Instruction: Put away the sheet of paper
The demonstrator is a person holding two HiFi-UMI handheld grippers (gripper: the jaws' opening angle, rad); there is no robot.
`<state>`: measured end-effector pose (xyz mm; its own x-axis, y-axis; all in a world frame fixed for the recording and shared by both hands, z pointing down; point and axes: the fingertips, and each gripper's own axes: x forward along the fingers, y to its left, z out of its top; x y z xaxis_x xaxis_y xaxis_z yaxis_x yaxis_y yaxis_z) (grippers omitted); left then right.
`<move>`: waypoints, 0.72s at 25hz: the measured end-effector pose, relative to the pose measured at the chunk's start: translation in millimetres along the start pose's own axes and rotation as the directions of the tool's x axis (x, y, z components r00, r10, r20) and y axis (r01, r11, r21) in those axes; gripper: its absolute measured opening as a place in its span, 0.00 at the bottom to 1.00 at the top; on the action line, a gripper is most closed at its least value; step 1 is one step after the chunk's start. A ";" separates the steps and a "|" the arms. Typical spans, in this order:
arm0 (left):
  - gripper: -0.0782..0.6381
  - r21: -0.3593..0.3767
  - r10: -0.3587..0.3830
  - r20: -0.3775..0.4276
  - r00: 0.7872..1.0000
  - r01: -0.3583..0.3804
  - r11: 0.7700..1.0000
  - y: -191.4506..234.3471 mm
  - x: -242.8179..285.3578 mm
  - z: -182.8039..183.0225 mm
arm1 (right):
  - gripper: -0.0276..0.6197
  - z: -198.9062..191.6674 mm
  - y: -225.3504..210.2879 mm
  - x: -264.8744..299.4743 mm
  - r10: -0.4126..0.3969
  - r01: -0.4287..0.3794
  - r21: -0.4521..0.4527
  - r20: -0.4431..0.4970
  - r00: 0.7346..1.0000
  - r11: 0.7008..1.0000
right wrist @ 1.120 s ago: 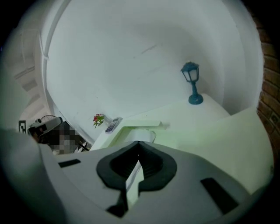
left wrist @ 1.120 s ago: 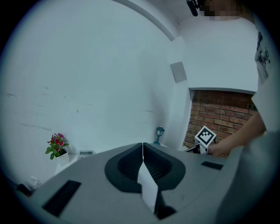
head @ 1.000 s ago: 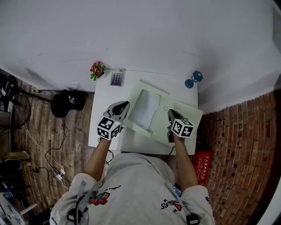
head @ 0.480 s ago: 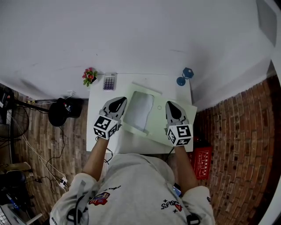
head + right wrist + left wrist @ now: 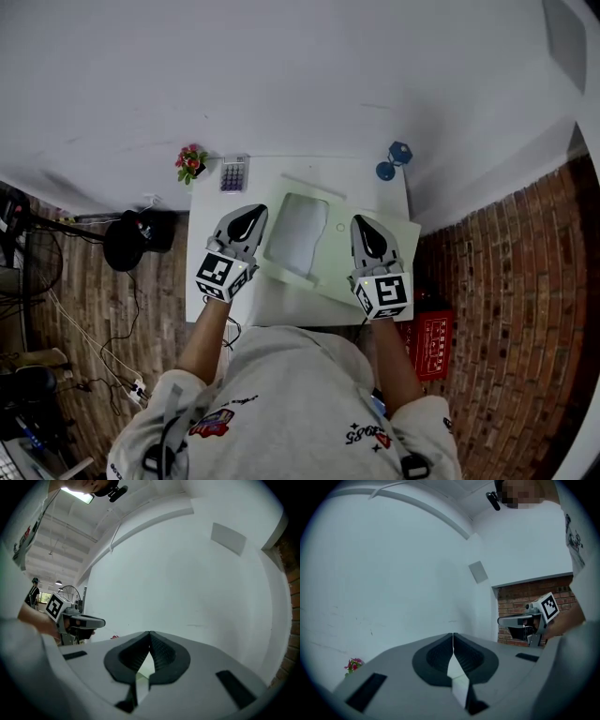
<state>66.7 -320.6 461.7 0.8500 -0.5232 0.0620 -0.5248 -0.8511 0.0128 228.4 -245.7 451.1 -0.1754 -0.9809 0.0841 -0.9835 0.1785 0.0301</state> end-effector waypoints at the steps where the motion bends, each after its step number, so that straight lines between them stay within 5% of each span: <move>1: 0.14 -0.001 0.000 0.000 1.000 0.000 1.000 0.1 -0.5 -0.6 | 0.04 0.0 0.6 0.0 -0.001 0.001 -0.001 0.002 1.000 1.000; 18: 0.14 -0.028 -0.013 -0.030 0.999 0.012 1.000 -1.4 -5.4 -15.1 | 0.04 -4.7 10.3 3.0 -0.009 0.008 -0.013 -0.018 1.000 1.000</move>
<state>62.1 -316.0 476.3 0.8551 -0.5104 0.0915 -0.5154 -0.8560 0.0414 218.0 -246.4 456.3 -0.1661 -0.9809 0.1015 -0.9842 0.1712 0.0440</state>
